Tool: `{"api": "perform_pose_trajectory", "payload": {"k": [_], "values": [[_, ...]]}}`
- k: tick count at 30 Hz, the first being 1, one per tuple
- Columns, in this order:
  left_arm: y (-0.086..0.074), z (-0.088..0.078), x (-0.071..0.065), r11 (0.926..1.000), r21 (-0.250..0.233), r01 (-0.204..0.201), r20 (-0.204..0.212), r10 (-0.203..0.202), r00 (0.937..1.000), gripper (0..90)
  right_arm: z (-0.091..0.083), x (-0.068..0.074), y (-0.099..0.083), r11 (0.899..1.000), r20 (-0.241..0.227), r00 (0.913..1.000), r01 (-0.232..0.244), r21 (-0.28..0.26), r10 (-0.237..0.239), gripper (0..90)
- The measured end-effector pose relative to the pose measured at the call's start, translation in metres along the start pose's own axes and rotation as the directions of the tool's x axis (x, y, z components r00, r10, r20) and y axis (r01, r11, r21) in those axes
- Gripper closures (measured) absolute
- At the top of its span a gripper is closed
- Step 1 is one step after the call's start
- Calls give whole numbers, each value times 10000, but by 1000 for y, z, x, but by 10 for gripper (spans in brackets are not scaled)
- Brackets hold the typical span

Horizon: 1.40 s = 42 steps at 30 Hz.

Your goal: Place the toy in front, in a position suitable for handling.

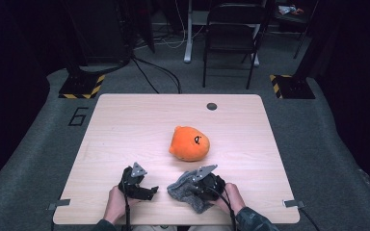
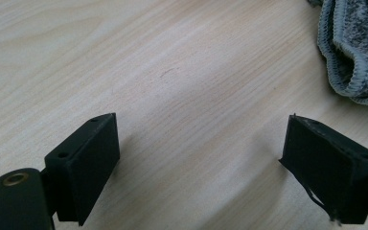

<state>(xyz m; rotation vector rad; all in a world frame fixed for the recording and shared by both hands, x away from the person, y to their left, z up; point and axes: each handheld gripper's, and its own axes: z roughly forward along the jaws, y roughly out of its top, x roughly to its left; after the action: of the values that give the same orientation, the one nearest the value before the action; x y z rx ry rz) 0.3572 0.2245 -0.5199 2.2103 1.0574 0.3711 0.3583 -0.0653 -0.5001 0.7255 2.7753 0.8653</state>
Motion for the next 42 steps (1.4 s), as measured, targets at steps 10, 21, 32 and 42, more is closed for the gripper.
{"api": "perform_pose_trajectory", "payload": {"k": [10, 21, 32, 42], "values": [[2, 1, 0, 9999, 74, -75, 37, 75, 10000, 125, -16, -2, -2, 9985, 71, 9994, -333, -428, 337, 798], [2, 1, 0, 9998, 156, -158, 50, 157, 9999, 124, -41, -18, -22, 9938, 555, 9927, -1050, -368, 1070, 797], [4, 2, 0, 9992, 216, -326, -52, 328, 9994, 121, -57, -41, -39, 9797, 1204, 9725, -1957, -434, 1996, 794], [3, 3, -1, 9995, 118, -303, -132, 305, 9994, 119, -75, -61, -52, 9585, 1951, 9385, -2757, -730, 2848, 793]]}}
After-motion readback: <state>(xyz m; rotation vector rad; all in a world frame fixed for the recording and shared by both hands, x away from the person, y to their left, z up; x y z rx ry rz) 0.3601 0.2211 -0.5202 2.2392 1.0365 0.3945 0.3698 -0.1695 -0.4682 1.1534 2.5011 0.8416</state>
